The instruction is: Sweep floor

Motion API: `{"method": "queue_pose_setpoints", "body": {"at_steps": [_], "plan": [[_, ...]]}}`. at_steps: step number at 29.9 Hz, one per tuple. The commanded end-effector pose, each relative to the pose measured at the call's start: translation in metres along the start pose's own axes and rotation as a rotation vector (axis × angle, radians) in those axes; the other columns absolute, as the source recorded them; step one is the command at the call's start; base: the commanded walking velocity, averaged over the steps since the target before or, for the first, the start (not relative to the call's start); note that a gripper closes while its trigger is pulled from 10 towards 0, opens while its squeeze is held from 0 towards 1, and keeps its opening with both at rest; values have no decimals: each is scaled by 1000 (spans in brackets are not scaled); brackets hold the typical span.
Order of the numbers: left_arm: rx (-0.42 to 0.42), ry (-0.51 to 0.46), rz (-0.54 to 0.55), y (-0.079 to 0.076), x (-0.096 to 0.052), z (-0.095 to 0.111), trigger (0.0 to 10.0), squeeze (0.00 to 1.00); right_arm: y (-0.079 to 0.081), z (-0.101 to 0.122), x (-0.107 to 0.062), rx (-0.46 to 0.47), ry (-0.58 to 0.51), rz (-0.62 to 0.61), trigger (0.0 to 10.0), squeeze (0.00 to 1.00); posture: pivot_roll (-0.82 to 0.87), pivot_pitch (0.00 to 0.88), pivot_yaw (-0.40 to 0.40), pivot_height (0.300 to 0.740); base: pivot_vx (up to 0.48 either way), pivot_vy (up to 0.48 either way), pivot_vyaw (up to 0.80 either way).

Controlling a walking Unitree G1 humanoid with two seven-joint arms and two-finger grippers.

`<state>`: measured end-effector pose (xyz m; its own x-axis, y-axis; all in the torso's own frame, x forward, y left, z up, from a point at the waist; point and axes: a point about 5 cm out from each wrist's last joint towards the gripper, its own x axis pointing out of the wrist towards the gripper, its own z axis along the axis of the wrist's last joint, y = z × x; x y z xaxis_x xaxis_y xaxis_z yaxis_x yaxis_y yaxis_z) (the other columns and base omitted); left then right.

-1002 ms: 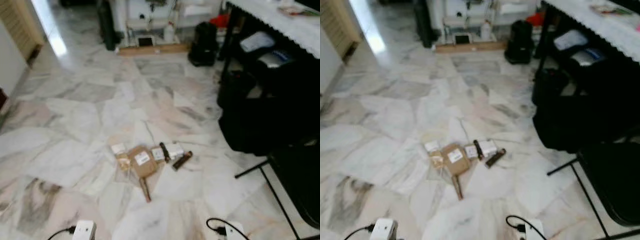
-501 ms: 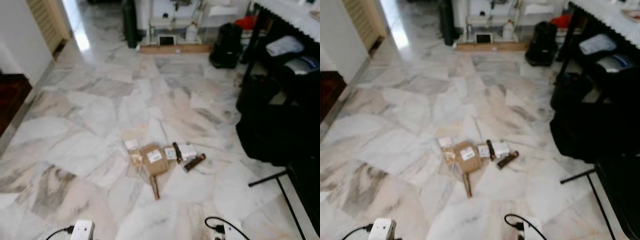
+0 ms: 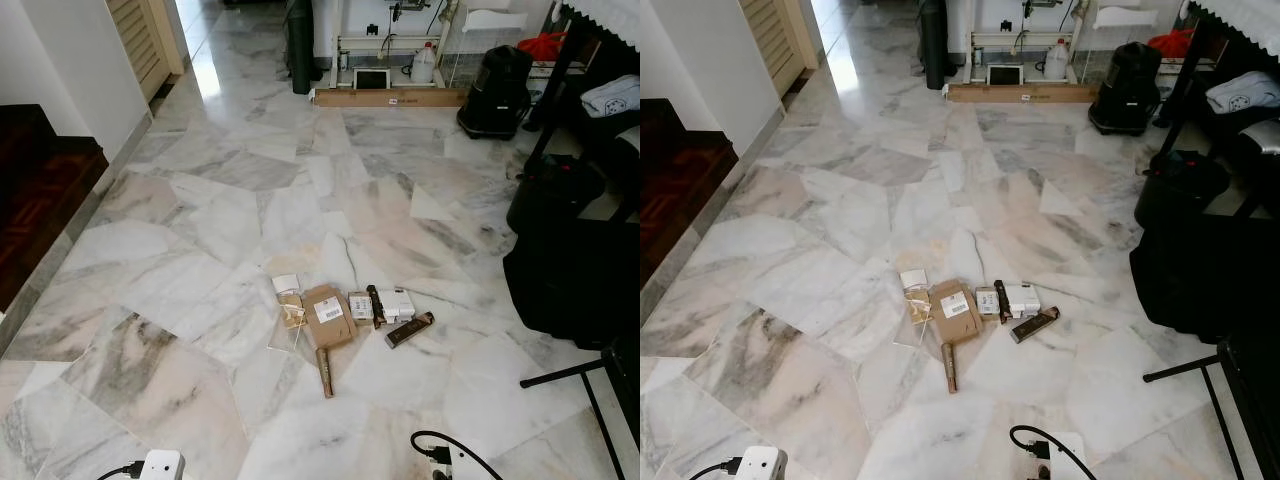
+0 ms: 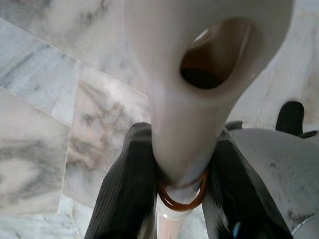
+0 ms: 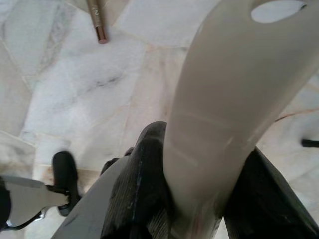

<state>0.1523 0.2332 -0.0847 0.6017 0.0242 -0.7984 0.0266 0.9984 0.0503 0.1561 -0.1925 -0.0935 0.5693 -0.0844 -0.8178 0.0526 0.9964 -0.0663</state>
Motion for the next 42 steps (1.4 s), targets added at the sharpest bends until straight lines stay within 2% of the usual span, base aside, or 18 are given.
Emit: {"method": "queue_pose_setpoints", "body": {"at_steps": [1,2,4,6,7,8,9,11,13,15,18,20,25,27,32,36,37,42], "plan": [[21,-12,21,0,-1,-2,10000,0,-4,-1,-1,-121,-16,-42,10000,0,25,63,41,740,0,0,0],[21,-12,21,0,-1,-2,10000,0,-4,-1,-1,-121,-16,-42,10000,0,25,63,41,740,0,0,0],[37,-49,47,7,-2,4,10000,0,-5,1,-1,-216,-23,-72,10000,0,20,63,43,740,0,0,0],[65,-91,75,15,-3,10,10000,0,-8,6,0,-262,-43,-84,10000,0,13,62,44,740,0,0,0],[81,-162,118,28,-6,22,10000,0,-28,32,2,-275,-117,-120,10000,0,15,61,45,740,0,0,0],[81,-162,118,28,-6,22,10000,0,-28,32,2,-275,-117,-120,10000,0,15,61,45,740,0,0,0],[90,-270,175,45,-11,40,10000,0,-48,59,0,-292,-218,-172,10000,0,15,61,45,740,0,0,0],[105,-387,220,58,-17,63,10000,0,-57,73,-3,-306,-282,-203,10000,0,15,55,44,740,0,0,0],[129,-504,240,63,-23,88,10000,0,-61,83,-5,-296,-328,-223,10000,0,16,52,45,740,0,0,0],[172,-687,274,65,-37,135,10000,0,-65,108,-10,-271,-441,-257,10000,0,18,44,43,740,0,0,0],[194,-793,268,55,-43,165,10000,0,-63,132,-15,-230,-555,-284,10000,0,21,34,43,740,0,0,0],[214,-879,243,41,-49,185,10000,0,-57,156,-21,-190,-670,-294,10000,0,21,32,43,740,0,0,0],[225,-917,216,27,-53,196,10000,0,-49,171,-27,-171,-743,-291,10000,0,20,34,44,740,0,0,0],[237,-928,192,15,-57,199,10000,0,-48,179,-33,-169,-807,-341,10000,0,24,44,45,740,0,0,0],[241,-926,187,12,-60,198,10000,0,-52,185,-40,-191,-856,-397,10000,0,24,50,45,740,0,0,0],[252,-936,182,11,-65,203,10000,0,-62,197,-55,-244,-946,-499,10000,0,24,63,46,740,0,0,0],[246,-946,175,11,-67,206,10000,0,-63,202,-60,-230,-985,-502,10000,0,23,64,46,740,0,0,0],[229,-975,99,1,-69,218,10000,0,-58,209,-64,-192,-1039,-500,10000,0,30,67,46,740,0,0,0]]}}
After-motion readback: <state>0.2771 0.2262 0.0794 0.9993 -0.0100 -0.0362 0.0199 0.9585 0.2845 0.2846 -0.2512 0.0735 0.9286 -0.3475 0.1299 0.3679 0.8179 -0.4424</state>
